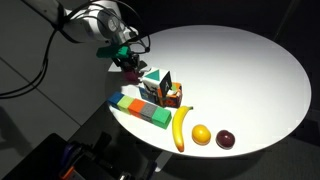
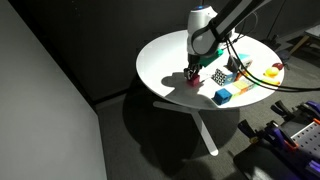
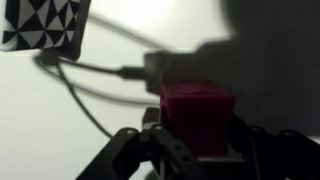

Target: Move the pink block from the line of blocks to the left side of the table

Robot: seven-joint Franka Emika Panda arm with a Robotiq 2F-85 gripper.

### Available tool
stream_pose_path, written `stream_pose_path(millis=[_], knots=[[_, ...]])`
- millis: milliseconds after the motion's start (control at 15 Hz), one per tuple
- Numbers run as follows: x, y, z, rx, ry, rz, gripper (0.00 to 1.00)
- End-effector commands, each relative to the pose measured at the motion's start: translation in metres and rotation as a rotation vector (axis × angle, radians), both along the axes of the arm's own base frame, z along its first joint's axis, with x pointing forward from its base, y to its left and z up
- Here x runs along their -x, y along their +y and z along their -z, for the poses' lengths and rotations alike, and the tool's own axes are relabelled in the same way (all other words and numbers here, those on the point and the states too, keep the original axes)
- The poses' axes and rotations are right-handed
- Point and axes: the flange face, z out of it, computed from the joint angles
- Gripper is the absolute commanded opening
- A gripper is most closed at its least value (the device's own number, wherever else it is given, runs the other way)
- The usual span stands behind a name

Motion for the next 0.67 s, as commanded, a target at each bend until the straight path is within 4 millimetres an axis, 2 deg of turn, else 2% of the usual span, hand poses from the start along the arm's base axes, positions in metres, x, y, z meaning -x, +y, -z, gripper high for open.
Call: stream_pose_path(millis=[0,67,133,267,400,467,600], knots=[[-0.0019,0.0021,-0.0025,-0.045,-0.021,0.038,0.4],[-0.0021,0.003,-0.0029,-0.054,-0.025,0.042,0.55],[-0.0022,0.0039,-0.0036,-0.064,-0.03,0.045,0.77],[-0.0018,0.006,-0.0055,-0.082,-0.036,0.051,0.82],[-0.0012,0.0079,-0.0081,-0.093,-0.04,0.053,0.96],[-0.0007,0.0093,-0.0097,-0.099,-0.041,0.052,1.0],[0.0004,0.0116,-0.0124,-0.101,-0.044,0.039,1.0]])
